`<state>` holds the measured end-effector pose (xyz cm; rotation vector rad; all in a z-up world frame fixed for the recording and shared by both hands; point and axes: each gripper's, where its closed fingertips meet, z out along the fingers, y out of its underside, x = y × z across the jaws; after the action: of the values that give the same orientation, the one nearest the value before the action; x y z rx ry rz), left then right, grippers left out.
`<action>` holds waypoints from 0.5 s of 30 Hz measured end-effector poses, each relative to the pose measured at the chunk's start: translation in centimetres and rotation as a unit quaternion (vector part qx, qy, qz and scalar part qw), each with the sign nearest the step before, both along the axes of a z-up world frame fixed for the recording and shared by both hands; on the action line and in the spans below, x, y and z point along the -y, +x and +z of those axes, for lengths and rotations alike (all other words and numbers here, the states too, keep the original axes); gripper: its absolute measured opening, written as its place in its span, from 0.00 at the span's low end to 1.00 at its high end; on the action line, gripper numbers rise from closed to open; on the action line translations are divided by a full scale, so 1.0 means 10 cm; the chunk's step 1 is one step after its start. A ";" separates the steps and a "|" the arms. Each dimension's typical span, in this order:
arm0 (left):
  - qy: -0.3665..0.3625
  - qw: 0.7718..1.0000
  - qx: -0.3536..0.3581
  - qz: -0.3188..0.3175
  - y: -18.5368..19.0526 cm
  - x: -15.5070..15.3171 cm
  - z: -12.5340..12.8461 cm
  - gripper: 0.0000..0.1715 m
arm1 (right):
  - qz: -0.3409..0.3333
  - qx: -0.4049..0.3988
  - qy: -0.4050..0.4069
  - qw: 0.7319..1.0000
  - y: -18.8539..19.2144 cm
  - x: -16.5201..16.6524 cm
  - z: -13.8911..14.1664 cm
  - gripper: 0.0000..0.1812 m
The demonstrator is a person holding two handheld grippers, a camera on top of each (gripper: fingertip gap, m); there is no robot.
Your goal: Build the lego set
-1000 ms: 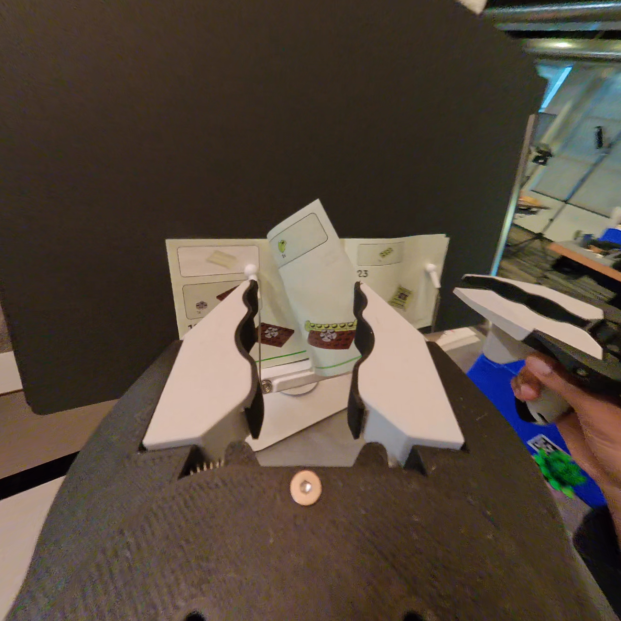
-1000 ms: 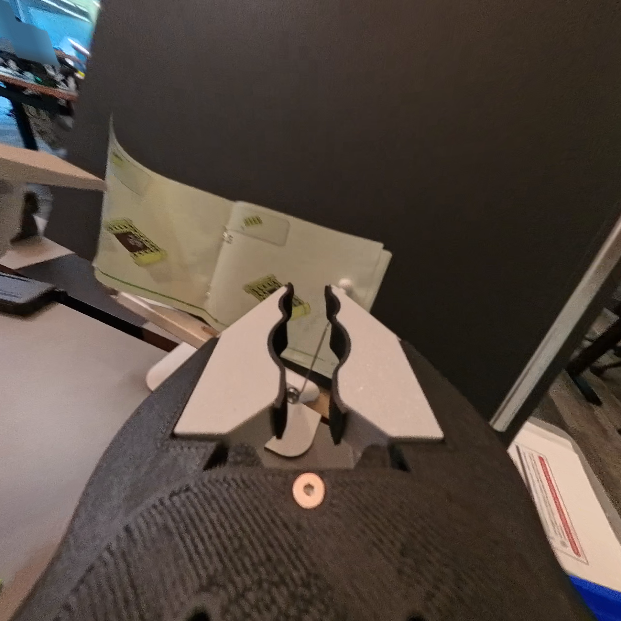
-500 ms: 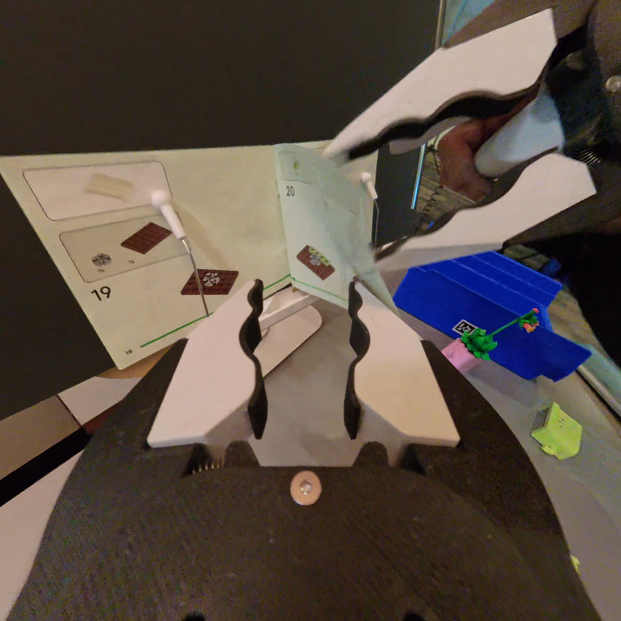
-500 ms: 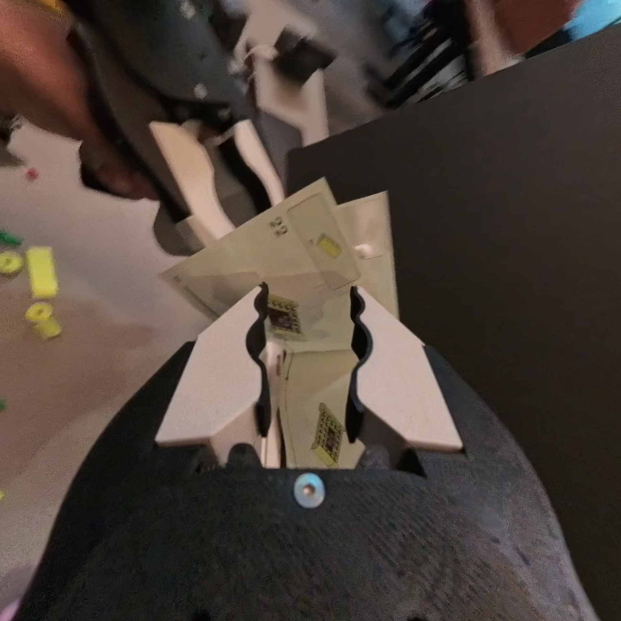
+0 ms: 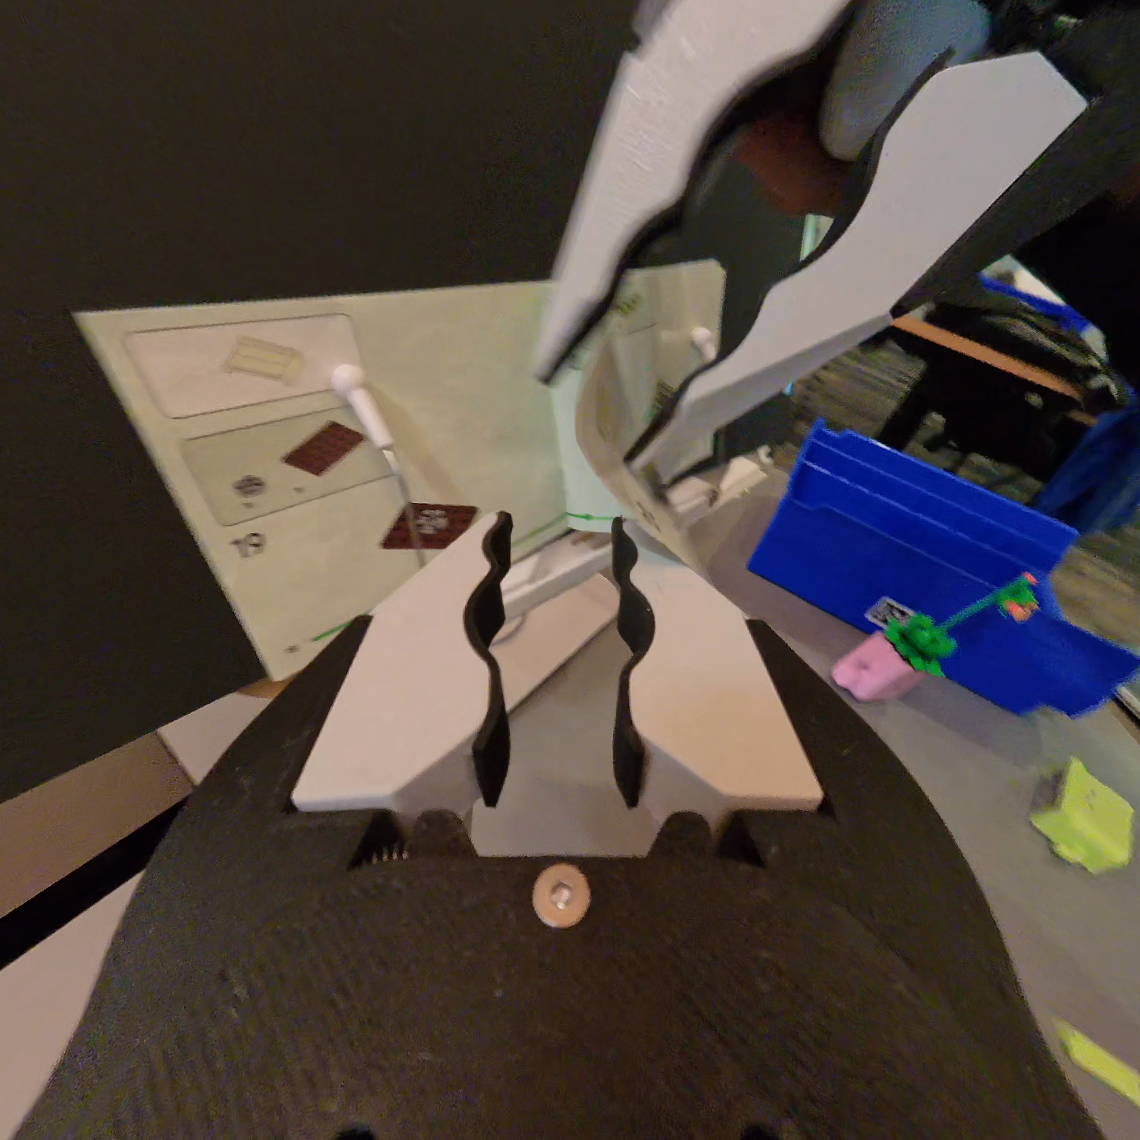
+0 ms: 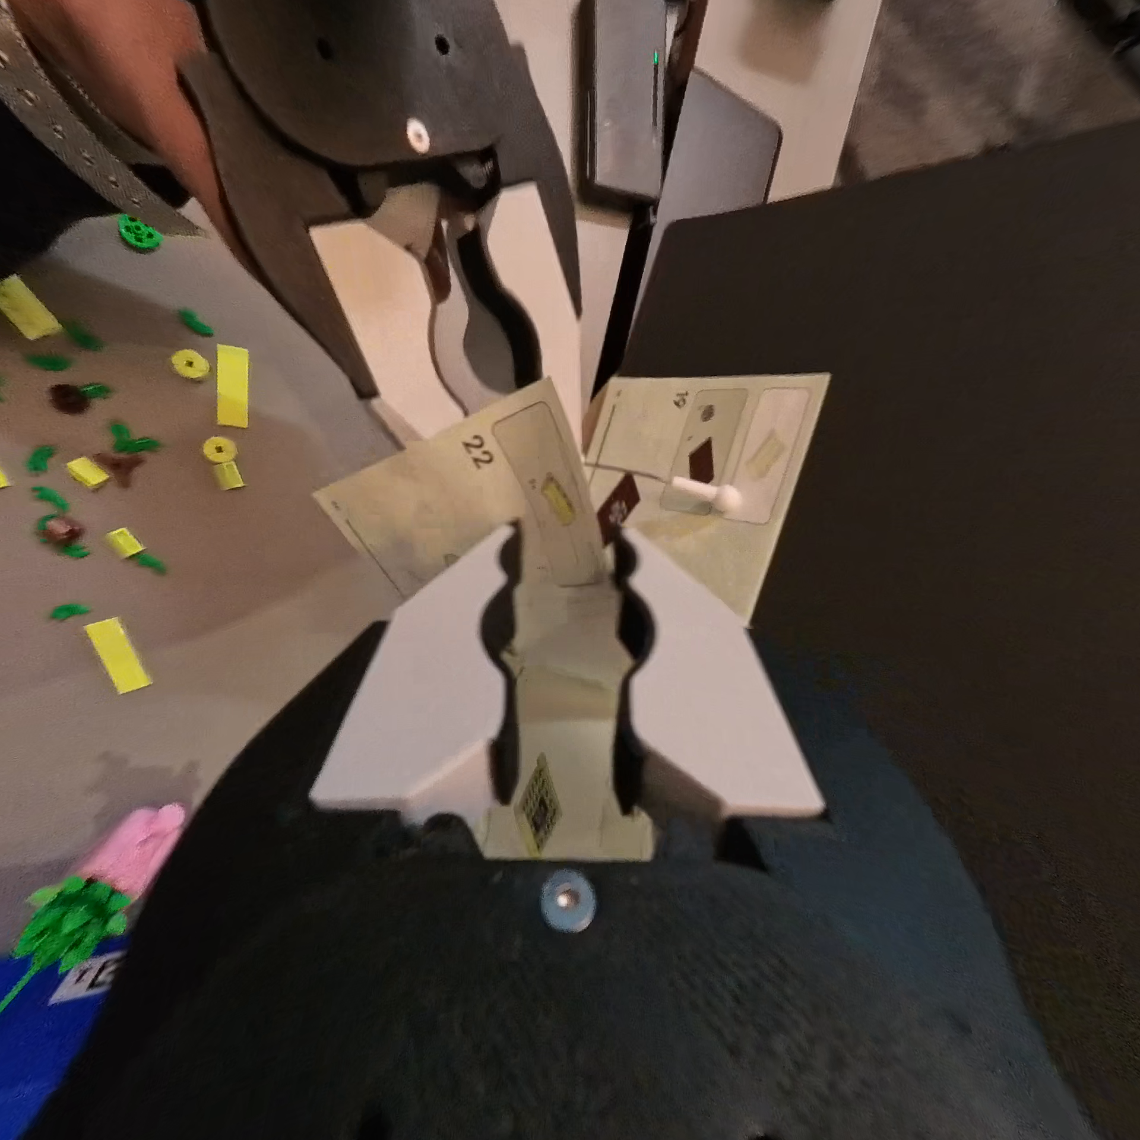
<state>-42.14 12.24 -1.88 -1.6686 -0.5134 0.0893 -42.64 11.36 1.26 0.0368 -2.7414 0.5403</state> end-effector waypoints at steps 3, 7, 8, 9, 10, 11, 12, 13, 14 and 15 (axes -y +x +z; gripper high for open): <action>0.019 0.992 -0.003 0.126 -0.38 0.22 0.05 0.24 | -0.047 -0.001 -0.019 0.999 -0.11 -0.16 0.08 0.00; 0.023 0.984 -0.006 0.174 -0.53 0.19 0.00 0.27 | -0.136 -0.018 -0.067 0.988 -0.26 -0.40 0.10 0.00; 0.011 0.984 -0.010 0.179 -0.55 0.15 -0.04 0.26 | -0.152 -0.026 -0.075 0.985 -0.28 -0.45 0.09 0.00; -0.004 0.982 -0.020 0.190 -0.57 0.13 -0.07 0.24 | -0.166 -0.037 -0.082 0.982 -0.30 -0.50 0.08 0.00; -0.015 0.978 -0.042 0.206 -0.59 0.14 -0.07 0.18 | -0.178 -0.052 -0.088 0.979 -0.32 -0.54 0.09 0.00; -0.032 0.975 -0.056 0.213 -0.60 0.14 -0.09 0.07 | -0.188 -0.069 -0.093 0.975 -0.33 -0.57 0.09 0.00; -0.043 0.974 -0.063 0.215 -0.60 0.13 -0.12 0.07 | -0.195 -0.086 -0.097 0.972 -0.35 -0.60 0.11 0.00; -0.048 0.974 -0.064 0.212 -0.59 0.11 -0.13 0.05 | -0.202 -0.103 -0.102 0.969 -0.37 -0.62 0.12 0.00; -0.048 0.978 -0.063 0.195 -0.56 0.07 -0.13 0.00 | -0.208 -0.115 -0.106 0.966 -0.39 -0.63 0.13 0.00; -0.047 0.978 -0.060 0.192 -0.55 0.06 -0.14 0.00 | -0.211 -0.120 -0.109 0.964 -0.40 -0.62 0.13 0.00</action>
<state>-47.69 11.59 -3.24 -1.6258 -0.7425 0.5017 -46.60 17.53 2.61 -0.4910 -2.3412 0.6587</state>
